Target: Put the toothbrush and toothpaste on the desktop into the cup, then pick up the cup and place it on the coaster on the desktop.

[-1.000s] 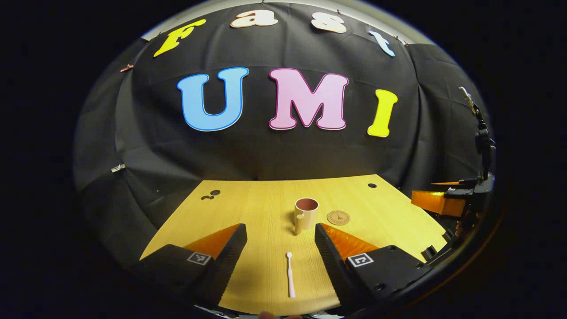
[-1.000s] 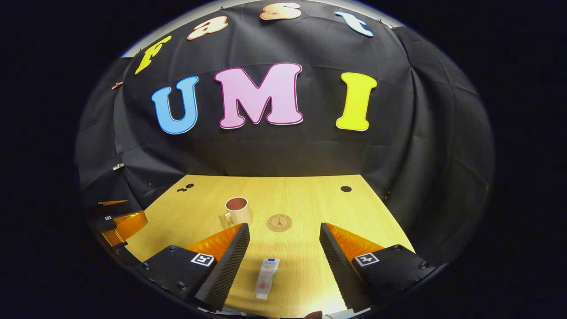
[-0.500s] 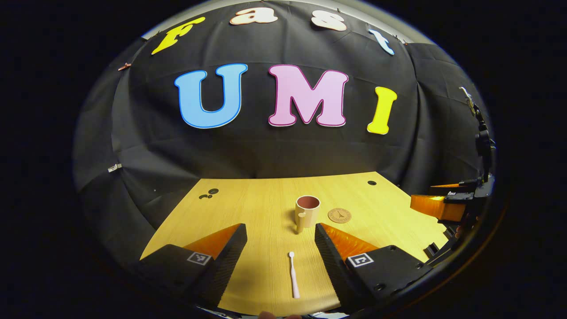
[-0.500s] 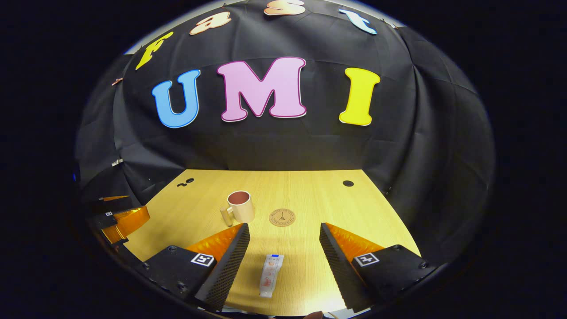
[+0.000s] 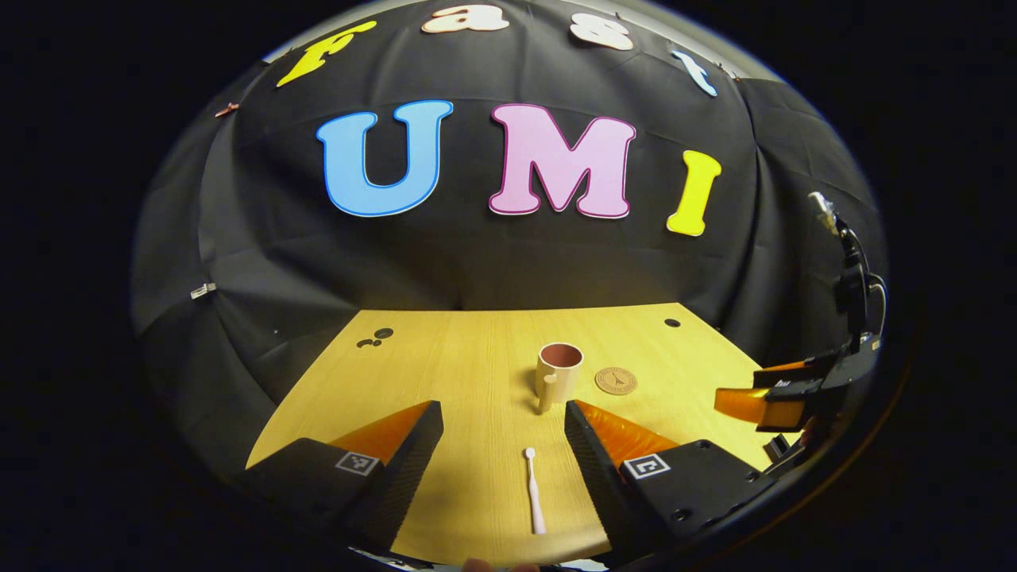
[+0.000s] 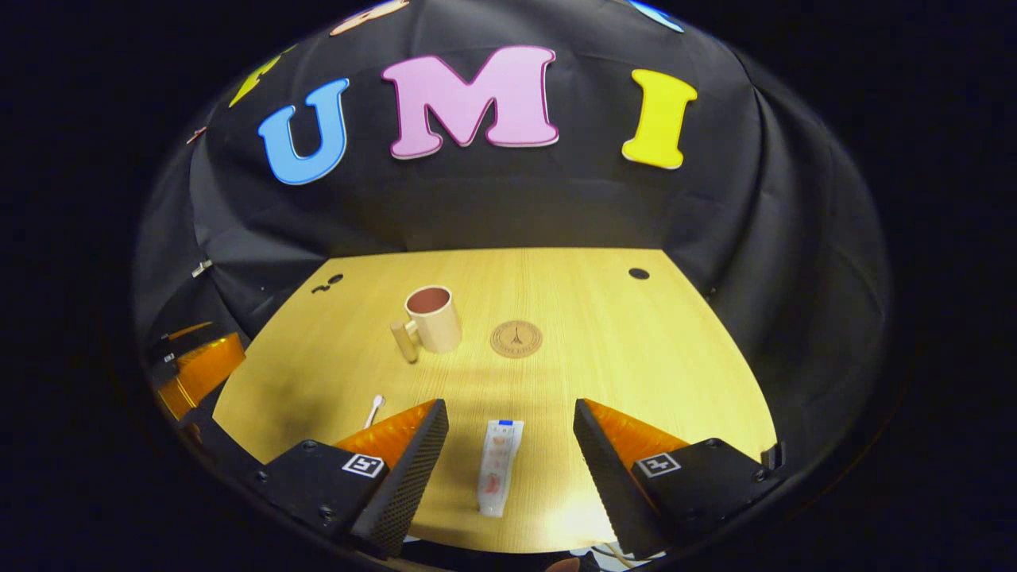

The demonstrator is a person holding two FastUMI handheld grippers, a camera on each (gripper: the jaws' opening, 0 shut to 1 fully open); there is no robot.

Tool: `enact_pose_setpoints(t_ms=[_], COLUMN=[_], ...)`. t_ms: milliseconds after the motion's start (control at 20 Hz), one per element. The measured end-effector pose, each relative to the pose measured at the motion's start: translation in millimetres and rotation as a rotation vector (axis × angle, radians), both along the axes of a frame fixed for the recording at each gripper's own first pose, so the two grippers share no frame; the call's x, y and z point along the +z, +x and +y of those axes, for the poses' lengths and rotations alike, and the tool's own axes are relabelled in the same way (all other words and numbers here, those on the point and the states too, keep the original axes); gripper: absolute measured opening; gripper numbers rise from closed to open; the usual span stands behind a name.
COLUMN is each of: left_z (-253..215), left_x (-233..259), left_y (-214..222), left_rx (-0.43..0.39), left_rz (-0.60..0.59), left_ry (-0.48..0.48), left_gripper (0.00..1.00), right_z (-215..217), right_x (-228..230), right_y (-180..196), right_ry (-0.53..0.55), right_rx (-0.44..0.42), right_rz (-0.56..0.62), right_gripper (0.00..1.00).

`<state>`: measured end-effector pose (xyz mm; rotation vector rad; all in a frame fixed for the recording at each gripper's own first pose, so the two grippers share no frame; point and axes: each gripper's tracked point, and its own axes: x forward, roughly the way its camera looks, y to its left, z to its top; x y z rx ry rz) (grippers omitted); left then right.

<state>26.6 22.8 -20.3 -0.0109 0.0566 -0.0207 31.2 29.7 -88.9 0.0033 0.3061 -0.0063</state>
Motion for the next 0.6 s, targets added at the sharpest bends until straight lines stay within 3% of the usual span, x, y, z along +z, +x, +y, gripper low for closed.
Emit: enact_pose_setpoints(t_ms=[300, 600], left_z=[8, 18], left_x=[-18, -40], left_y=[4, 6], left_rx=[-0.006, 0.006], left_rz=[0.046, 0.098], left_ry=[-0.010, -0.015], left_gripper=[0.96, 0.95], right_z=[17, 15], right_x=[-75, -129], right_y=[18, 47], right_ry=[-0.051, -0.039], right_rx=[0.030, -0.015], right_rz=[0.218, 0.369], right_gripper=[0.98, 0.96])
